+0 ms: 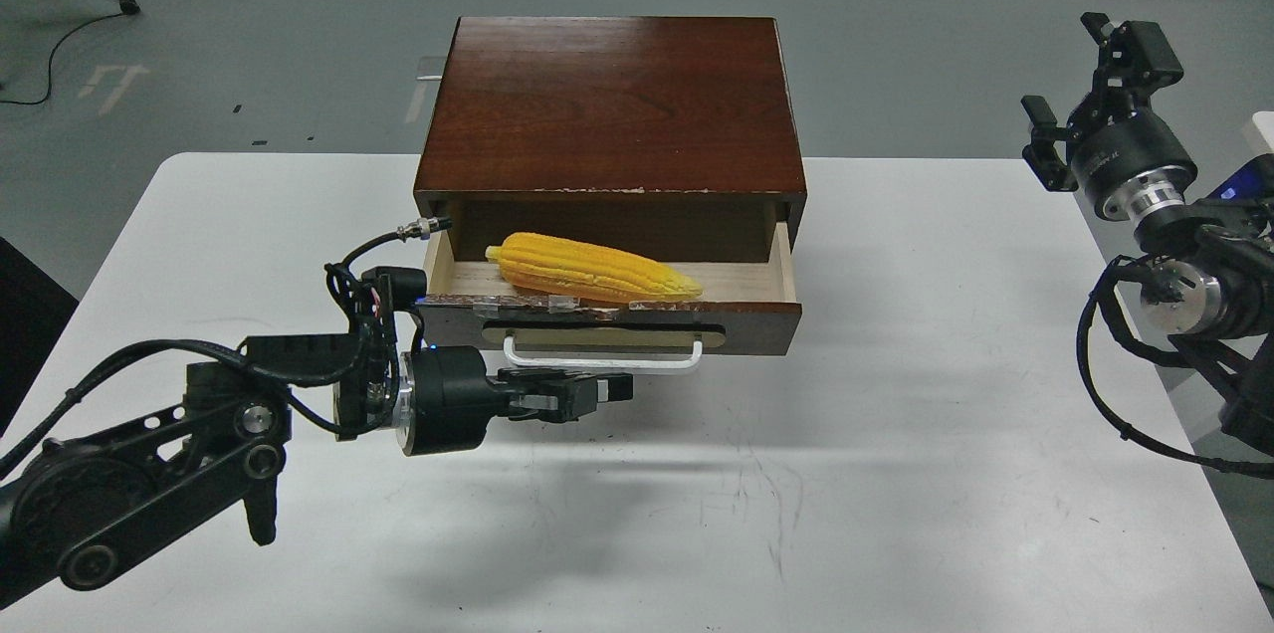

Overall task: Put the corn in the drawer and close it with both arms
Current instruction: 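Push the drawer front with the left gripper into the cabinet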

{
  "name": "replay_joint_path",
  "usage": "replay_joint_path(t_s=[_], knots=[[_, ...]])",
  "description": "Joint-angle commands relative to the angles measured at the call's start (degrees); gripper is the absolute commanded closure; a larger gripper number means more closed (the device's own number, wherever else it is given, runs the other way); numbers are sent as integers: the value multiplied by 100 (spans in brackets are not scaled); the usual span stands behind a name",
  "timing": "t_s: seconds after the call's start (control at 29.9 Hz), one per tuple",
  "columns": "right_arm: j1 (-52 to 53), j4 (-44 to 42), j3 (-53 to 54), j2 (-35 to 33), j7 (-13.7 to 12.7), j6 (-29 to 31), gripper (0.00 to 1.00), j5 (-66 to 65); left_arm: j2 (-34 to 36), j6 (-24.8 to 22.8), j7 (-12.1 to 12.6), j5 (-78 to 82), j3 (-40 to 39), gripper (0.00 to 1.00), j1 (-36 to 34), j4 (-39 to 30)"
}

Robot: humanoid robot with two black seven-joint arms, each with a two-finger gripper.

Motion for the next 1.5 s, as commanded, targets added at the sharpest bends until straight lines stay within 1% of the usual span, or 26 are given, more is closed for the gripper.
replay_joint_path(t_s=[0.0, 0.33, 0.57, 0.84, 0.94, 1.0, 1.14, 1.4, 1.47], knots=[[-2, 0, 0, 7, 0, -6, 0, 0, 21, 1, -10, 0, 2, 100, -4, 7], [-2, 0, -9, 51, 0, -6, 0, 0, -14, 1, -1, 0, -60, 100, -31, 113], [-2, -26, -9, 51, 0, -6, 0, 0, -84, 1, -1, -9, -60, 100, -259, 315], [-10, -114, -9, 68, 0, 3, 0, 0, -304, 1, 7, -18, 2, 100, -452, 649], [-2, -123, -9, 68, 0, 3, 0, 0, -409, 1, 86, 0, 19, 100, -452, 772], [-2, -167, 0, 77, 0, 3, 0, 0, -462, 1, 95, 0, 11, 100, -461, 825], [-2, -307, -9, 191, 0, 29, 0, 0, -515, 1, 86, -9, 11, 100, -610, 1062], [-2, -440, -9, 279, 0, 64, 0, 0, -515, 1, 69, -18, -33, 100, -857, 1282], [-2, -440, -9, 288, 0, 64, 0, 0, -628, 1, 69, -18, -33, 100, -918, 1431]])
